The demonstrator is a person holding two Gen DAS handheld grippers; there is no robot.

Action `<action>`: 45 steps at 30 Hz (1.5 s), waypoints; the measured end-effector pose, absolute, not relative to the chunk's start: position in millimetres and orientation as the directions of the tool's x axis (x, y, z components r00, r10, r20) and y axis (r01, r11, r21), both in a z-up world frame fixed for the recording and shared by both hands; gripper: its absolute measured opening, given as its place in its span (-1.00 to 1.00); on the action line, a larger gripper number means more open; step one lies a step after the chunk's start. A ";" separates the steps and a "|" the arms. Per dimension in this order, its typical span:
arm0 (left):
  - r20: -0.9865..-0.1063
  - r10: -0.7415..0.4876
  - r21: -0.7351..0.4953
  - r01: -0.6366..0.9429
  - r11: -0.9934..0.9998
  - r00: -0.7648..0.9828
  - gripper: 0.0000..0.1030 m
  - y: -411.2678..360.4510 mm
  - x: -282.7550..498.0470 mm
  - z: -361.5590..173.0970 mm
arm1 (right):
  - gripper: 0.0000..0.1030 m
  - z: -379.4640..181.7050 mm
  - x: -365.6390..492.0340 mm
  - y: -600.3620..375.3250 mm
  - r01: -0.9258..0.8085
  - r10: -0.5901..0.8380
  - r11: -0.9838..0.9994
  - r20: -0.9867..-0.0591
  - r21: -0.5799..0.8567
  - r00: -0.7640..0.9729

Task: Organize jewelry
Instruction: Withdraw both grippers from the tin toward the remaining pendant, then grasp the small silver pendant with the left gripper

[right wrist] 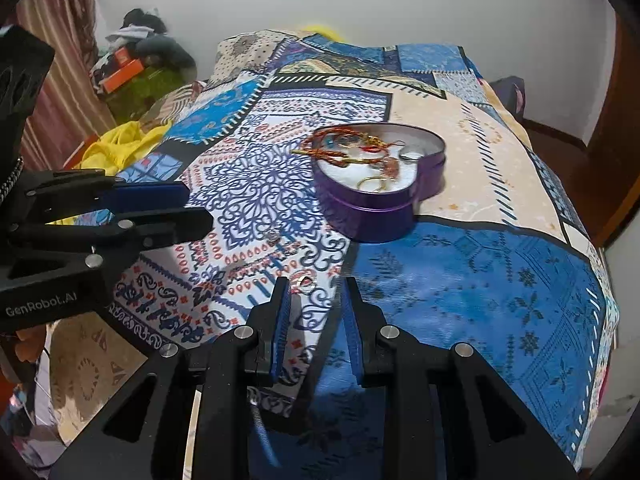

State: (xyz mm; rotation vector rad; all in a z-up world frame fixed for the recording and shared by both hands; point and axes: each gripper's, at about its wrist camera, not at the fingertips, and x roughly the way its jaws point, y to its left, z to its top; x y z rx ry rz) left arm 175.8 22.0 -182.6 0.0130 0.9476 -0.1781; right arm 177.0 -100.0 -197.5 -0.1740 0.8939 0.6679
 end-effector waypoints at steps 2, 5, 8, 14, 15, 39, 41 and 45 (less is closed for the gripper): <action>-0.811 -0.149 -0.071 0.157 0.985 0.566 -0.38 22.7 174.8 -185.3 | -0.55 -199.0 175.9 -96.3 -0.614 0.462 0.781 -0.768 0.115 0.444; -0.815 -0.155 -0.081 0.156 0.984 0.558 -0.38 23.5 174.5 -188.7 | -0.55 -201.6 177.7 -94.4 -0.622 0.470 0.774 -0.768 0.122 0.435; -0.818 -0.160 -0.084 0.160 0.984 0.552 -0.38 22.9 175.0 -191.2 | -0.68 -203.9 177.5 -92.8 -0.621 0.458 0.777 -0.767 0.102 0.448; -0.825 -0.186 -0.110 0.172 0.979 0.533 -0.38 20.2 180.1 -196.5 | -0.82 -203.6 179.9 -100.5 -0.597 0.480 0.789 -0.750 0.143 0.455; -0.827 -0.192 -0.116 0.173 0.978 0.528 -0.38 18.9 181.6 -198.6 | -0.83 -202.7 180.3 -102.7 -0.590 0.481 0.794 -0.746 0.148 0.460; -0.831 -0.156 -0.081 0.161 0.984 0.534 -0.84 0.8 209.8 -212.2 | -0.82 -180.9 195.2 -140.7 -0.511 0.464 0.844 -0.698 0.162 0.545; -0.827 -0.155 -0.086 0.151 0.985 0.541 -0.84 3.3 208.8 -209.9 | -0.82 -178.9 196.7 -142.1 -0.508 0.465 0.846 -0.694 0.164 0.549; -0.815 -0.159 -0.096 0.142 0.985 0.558 -0.84 8.0 205.8 -201.4 | -0.82 -172.7 199.6 -144.7 -0.503 0.463 0.849 -0.683 0.160 0.565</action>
